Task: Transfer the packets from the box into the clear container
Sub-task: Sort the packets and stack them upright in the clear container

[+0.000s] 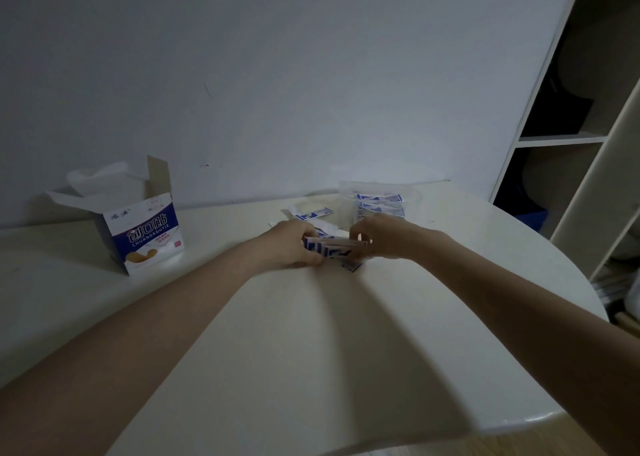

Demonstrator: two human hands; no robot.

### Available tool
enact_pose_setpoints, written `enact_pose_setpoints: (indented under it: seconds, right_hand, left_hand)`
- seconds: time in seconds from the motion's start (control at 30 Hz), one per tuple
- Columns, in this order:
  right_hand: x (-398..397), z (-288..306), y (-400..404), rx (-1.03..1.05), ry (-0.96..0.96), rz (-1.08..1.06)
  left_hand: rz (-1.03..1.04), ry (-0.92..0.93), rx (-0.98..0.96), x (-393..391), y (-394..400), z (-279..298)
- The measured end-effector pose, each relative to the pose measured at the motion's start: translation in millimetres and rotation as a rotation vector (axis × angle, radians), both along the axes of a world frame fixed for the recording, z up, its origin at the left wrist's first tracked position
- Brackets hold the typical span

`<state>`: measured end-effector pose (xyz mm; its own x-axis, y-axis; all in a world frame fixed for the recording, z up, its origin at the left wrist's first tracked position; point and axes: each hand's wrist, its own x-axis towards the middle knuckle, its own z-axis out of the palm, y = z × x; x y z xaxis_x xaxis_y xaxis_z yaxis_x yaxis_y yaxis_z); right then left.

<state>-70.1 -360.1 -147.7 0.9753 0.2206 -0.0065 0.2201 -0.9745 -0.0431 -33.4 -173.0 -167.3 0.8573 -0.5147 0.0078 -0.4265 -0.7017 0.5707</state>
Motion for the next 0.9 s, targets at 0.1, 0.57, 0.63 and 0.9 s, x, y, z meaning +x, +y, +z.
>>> enact_pose_setpoints:
  seconds: [0.1, 0.57, 0.63, 0.9]
  right_hand:
    - [-0.4, 1.5, -1.4, 0.042, 0.018, 0.008]
    - [-1.3, -0.3, 4.7, 0.171, 0.018, -0.01]
    - [-1.3, 1.8, 3.6, 0.181, 0.019, -0.007]
    - [18.4, 49.0, -41.3, 0.957, -0.32, -0.31]
  left_hand:
    - [-0.014, -0.029, -0.013, -1.2, -5.1, -0.3]
    - [0.116, -0.031, -0.08, 4.2, -3.6, -1.5]
    - [0.124, -0.015, -0.113, 6.6, -3.8, 2.4]
    - [0.338, 0.08, -0.679, 34.3, -48.9, 58.4]
